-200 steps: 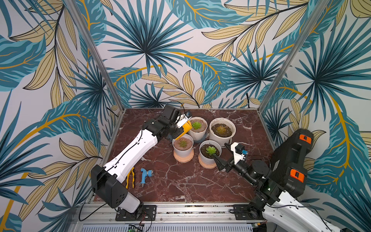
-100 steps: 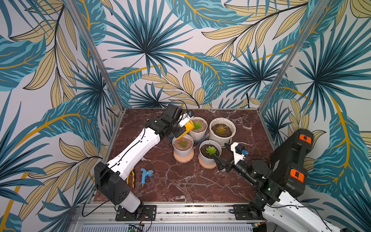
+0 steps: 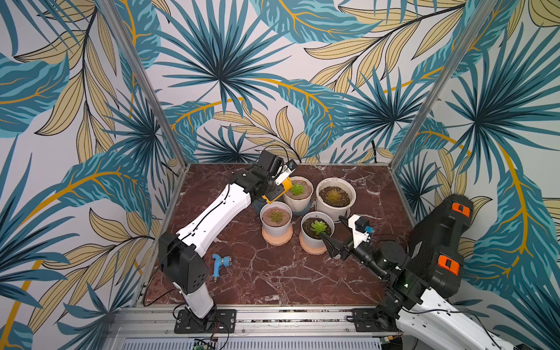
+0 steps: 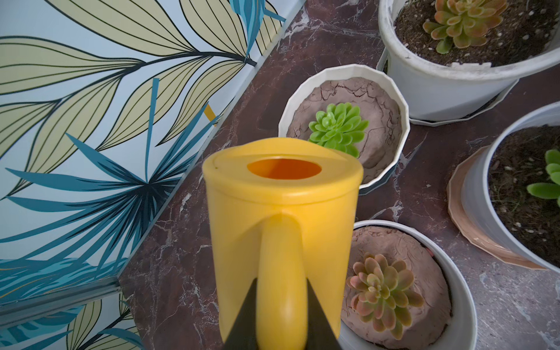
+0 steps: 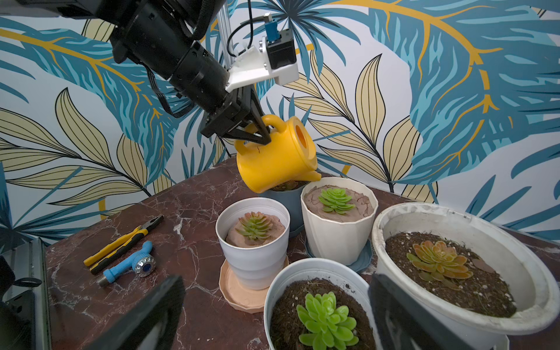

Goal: Water the succulent around the soil edge
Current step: Water the soil of the potted plant with water.

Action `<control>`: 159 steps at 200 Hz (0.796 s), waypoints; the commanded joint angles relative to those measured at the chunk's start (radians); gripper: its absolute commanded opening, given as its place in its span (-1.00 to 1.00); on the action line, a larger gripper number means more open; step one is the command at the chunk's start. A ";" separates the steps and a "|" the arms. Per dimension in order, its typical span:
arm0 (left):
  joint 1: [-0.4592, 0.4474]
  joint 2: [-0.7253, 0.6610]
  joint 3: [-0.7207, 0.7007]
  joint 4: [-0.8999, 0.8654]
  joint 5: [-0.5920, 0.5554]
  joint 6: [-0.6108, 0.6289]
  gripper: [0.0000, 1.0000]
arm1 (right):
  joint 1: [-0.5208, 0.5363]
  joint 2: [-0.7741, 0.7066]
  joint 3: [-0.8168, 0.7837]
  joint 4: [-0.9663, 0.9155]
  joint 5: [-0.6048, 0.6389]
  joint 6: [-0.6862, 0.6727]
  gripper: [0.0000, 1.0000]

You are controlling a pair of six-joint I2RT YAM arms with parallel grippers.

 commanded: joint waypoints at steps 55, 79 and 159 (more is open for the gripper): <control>-0.003 0.023 0.135 -0.012 0.023 -0.016 -1.00 | 0.005 -0.007 0.012 -0.005 -0.009 -0.007 0.99; -0.005 0.045 0.155 -0.026 0.026 -0.011 -1.00 | 0.006 -0.008 0.013 -0.006 -0.008 -0.007 0.99; -0.029 0.131 0.231 -0.056 0.003 -0.004 -1.00 | 0.005 -0.007 0.015 -0.008 -0.010 -0.007 0.99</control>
